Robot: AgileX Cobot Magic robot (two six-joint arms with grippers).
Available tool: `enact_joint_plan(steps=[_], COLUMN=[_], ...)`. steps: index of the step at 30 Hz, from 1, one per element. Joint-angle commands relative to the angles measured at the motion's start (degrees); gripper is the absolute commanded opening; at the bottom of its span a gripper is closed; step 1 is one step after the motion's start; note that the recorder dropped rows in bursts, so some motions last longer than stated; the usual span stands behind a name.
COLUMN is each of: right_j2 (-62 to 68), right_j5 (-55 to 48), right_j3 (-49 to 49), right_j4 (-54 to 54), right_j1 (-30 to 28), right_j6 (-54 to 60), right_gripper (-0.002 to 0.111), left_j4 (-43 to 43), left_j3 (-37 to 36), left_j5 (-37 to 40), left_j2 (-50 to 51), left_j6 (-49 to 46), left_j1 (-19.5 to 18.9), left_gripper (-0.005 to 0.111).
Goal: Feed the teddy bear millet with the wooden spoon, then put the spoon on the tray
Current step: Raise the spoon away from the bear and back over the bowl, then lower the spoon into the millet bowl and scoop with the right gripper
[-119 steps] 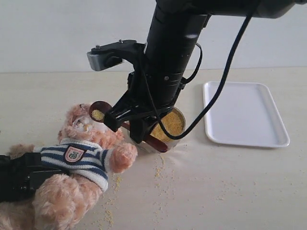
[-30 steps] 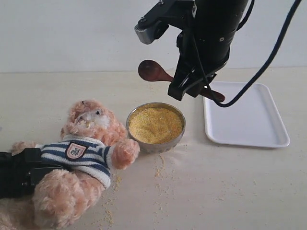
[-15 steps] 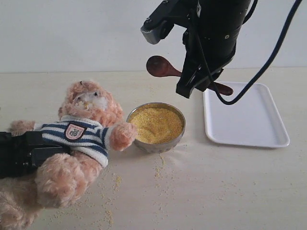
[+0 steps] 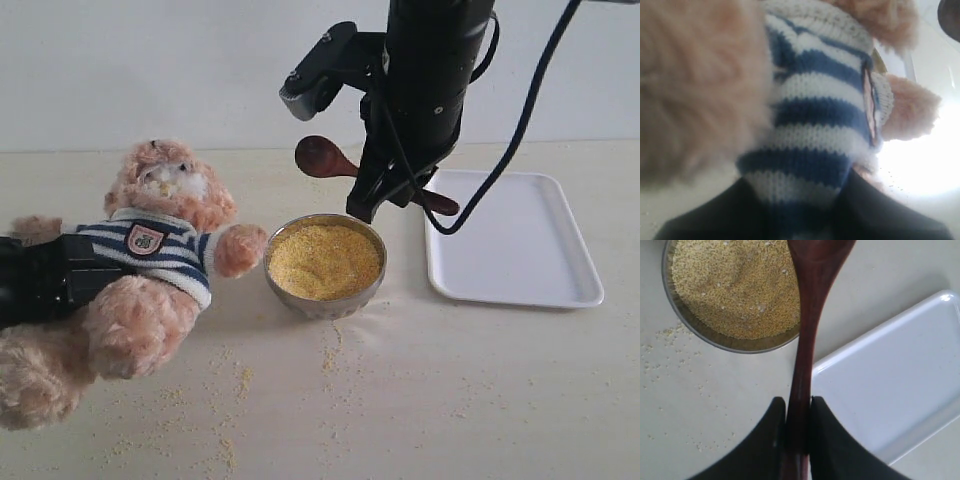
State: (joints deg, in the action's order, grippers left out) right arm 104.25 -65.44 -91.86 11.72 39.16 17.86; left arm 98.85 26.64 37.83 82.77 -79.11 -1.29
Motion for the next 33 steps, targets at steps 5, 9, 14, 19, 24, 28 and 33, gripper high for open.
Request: enact_joint_plan(steps=[5, 9, 14, 19, 24, 28, 33], right_j2=[1.9, 3.4, 6.9, 8.2, 8.4, 8.4, 8.4], right_j5=[1.5, 2.2, 1.7, 1.2, 1.2, 1.2, 1.9], right_j3=[-0.1, -0.1, -0.1, -0.1, -0.1, -0.1, -0.1], right_j4=[2.0, 2.6, 4.1, 6.4, 7.4, 7.6, 8.3], right_j1=[-0.3, -0.3, -0.3, -0.2, -0.1, 0.3, 0.3], right_j6=[0.9, 3.7, 5.2, 5.2, 5.2, 5.4, 5.4], right_gripper=[0.000, 0.000, 0.000, 0.000, 0.000, 0.000, 0.000], left_j4=[1.1, 1.1, 1.1, 1.1, 1.1, 1.1, 1.1], left_j3=[5.1, 6.6, 7.6, 8.0, 9.0, 9.1, 9.9], left_j5=[5.2, 8.8, 11.9, 11.9, 11.6, 8.2, 4.9], left_j2=[6.0, 8.8, 11.3, 11.8, 11.8, 11.6, 10.5], left_j6=[2.8, 2.8, 4.4, 6.6, 8.1, 11.3, 12.1], left_j1=[0.5, 0.5, 0.5, 0.5, 0.5, 0.5, 0.5], left_gripper=[0.005, 0.005, 0.005, 0.005, 0.005, 0.005, 0.005])
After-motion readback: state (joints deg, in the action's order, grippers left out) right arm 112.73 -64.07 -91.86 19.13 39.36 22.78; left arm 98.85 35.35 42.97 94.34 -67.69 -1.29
